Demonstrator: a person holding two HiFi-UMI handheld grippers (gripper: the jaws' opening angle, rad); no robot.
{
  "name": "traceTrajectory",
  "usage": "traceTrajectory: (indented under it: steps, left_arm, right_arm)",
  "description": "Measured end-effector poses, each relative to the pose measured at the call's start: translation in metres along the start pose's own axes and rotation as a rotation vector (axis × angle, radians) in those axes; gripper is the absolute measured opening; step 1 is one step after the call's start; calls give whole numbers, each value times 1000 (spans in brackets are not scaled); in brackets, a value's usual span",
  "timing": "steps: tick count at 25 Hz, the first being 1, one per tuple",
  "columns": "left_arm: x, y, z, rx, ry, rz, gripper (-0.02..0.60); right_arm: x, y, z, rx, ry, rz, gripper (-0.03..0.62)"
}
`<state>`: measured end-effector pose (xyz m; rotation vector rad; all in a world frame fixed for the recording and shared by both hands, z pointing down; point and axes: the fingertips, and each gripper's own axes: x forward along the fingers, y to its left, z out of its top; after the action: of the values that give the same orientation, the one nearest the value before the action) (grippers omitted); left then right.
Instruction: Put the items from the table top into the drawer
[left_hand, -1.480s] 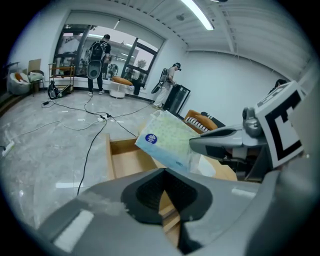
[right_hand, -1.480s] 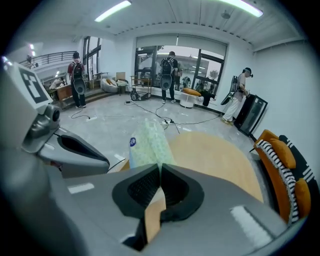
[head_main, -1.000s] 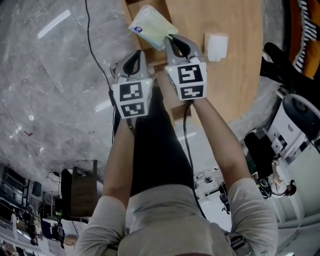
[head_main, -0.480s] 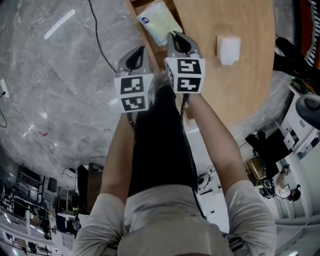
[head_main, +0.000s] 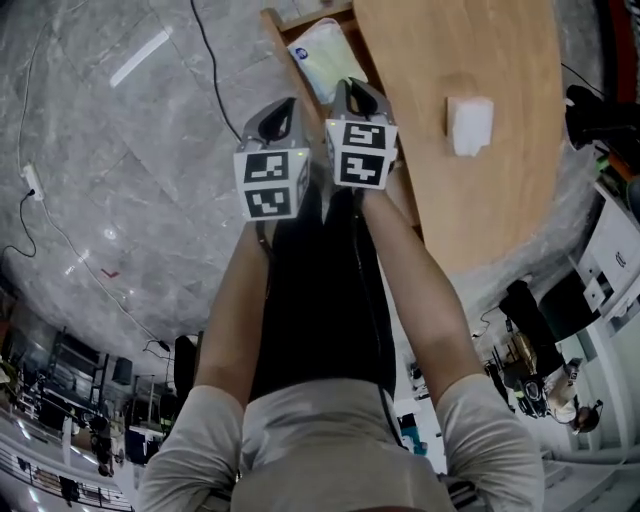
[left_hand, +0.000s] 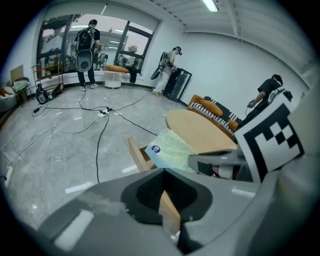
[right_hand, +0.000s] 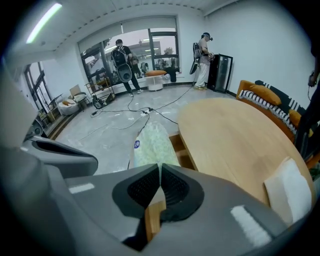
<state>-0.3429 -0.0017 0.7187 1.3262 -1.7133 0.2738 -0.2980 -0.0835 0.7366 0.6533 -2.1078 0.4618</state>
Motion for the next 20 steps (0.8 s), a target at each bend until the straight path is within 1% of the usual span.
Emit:
traceTrajectory:
  steps: [4,11,15,20]
  left_arm:
    - [-1,9,5,14,-2,8,20]
    - [-6,16,0,2,-8,19,20]
    - [-9,21,-1,-13,-11,29,20]
    - [-11,17,2,-13,-15,21,20]
  right_arm:
    - [14,-1,-2,25,20,-17,8]
    - [34,-9,-2,23,53,-43,8]
    - [40,-11,-3,23,68,-42,8]
    - [46,-5,-5,27,91,-24,9]
